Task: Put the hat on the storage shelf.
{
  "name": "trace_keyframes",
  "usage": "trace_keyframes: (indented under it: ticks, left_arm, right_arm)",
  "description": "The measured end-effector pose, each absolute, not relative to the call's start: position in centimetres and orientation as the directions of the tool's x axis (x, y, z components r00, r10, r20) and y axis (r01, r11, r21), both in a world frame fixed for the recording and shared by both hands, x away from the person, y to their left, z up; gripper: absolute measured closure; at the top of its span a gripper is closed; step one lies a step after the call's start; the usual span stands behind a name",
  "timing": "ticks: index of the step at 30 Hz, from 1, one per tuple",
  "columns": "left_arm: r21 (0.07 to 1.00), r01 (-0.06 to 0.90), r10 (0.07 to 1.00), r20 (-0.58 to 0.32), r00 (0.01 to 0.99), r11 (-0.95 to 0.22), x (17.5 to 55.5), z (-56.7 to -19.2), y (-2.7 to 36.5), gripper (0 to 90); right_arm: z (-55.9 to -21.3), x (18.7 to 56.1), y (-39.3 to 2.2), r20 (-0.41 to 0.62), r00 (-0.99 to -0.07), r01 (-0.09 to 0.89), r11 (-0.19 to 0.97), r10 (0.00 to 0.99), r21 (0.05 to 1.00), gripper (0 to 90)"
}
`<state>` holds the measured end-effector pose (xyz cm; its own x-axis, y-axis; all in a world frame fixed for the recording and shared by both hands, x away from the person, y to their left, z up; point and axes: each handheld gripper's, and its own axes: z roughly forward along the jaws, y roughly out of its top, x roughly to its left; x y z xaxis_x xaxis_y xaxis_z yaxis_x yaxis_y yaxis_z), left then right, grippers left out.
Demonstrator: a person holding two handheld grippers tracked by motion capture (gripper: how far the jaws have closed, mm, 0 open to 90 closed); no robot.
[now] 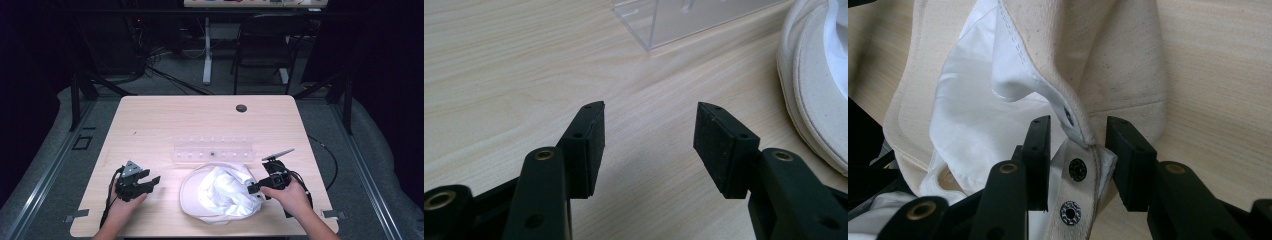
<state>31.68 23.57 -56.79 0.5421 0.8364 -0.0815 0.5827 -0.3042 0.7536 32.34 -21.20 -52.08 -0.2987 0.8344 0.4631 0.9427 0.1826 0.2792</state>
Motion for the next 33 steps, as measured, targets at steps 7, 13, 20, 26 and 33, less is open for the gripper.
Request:
trace_keyframes:
  ticks: [7, 13, 20, 26, 33]
  left_arm:
    - [0.753, 0.582, 0.837, -0.079, 0.542, -0.306, 31.7, -56.8, 23.6, 47.0]
    - [0.753, 0.583, 0.838, -0.080, 0.541, -0.304, 31.7, -56.8, 23.5, 47.0]
    - [0.752, 0.583, 0.838, -0.078, 0.541, -0.307, 31.7, -56.8, 23.5, 47.0]
    - [0.755, 0.579, 0.837, -0.074, 0.542, -0.309, 31.7, -56.9, 23.5, 47.0]
    - [0.751, 0.580, 0.834, -0.072, 0.547, -0.315, 31.7, -56.9, 23.5, 47.0]
  right_arm:
    - [-51.2, 32.5, -21.3, 0.459, -0.300, 0.945, 0.195, 0.836, 0.261, 74.9]
    - [-50.1, 32.7, -21.0, 0.439, -0.305, 0.945, 0.211, 0.845, 0.250, 77.7]
    - [-48.6, 33.1, -20.6, 0.404, -0.295, 0.950, 0.219, 0.866, 0.224, 79.8]
    - [-46.4, 33.5, -19.4, 0.325, -0.300, 0.947, 0.238, 0.897, 0.217, 80.4]
    - [-44.8, 33.9, -18.6, 0.268, -0.296, 0.950, 0.255, 0.917, 0.180, 80.7]
